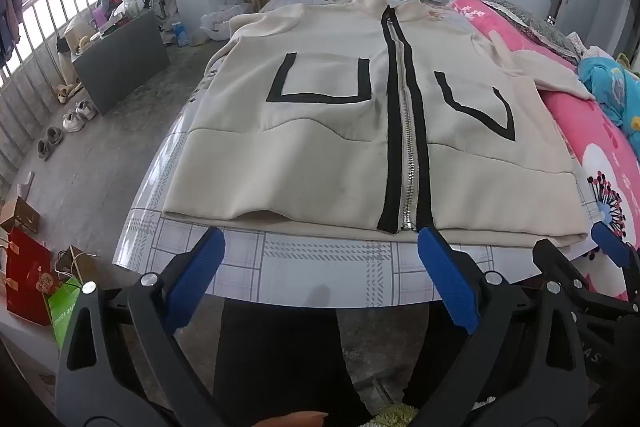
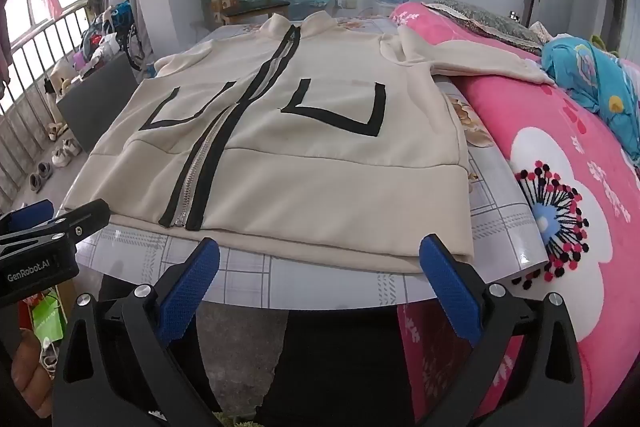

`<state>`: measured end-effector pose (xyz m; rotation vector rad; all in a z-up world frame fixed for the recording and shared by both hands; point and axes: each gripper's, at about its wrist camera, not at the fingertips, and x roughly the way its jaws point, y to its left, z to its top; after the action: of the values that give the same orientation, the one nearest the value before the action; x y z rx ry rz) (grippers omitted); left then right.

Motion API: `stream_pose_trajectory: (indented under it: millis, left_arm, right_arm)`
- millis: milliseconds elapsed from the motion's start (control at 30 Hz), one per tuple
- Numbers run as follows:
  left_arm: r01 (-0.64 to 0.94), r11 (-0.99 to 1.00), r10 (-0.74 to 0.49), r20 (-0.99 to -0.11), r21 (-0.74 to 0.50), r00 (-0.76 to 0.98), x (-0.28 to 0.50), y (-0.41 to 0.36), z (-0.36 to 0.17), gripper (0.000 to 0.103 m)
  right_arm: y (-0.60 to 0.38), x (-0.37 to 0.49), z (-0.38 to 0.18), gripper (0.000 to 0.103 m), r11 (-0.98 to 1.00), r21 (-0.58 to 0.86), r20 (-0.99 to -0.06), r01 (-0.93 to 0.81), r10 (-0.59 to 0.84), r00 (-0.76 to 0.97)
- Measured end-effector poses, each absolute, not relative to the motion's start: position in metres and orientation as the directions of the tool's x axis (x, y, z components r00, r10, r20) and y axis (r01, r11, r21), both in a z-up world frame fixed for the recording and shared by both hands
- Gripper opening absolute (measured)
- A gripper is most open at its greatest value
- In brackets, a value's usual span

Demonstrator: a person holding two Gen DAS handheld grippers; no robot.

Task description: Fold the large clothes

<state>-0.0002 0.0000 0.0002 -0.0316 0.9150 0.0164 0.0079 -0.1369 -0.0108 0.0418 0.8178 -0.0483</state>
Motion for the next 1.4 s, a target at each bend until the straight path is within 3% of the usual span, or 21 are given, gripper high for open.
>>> stream_pose_trajectory:
  millis: [1400]
  left_arm:
    - [-0.030,0.999,0.003,-0.788,-0.020,0.615,-0.0007,0.0033,0.0068,0.094]
  right_arm:
    - [-0.1345,0.0073,-0.0066,0.098,0.998,0.014,-0.725,0.056,-0.028,0.688]
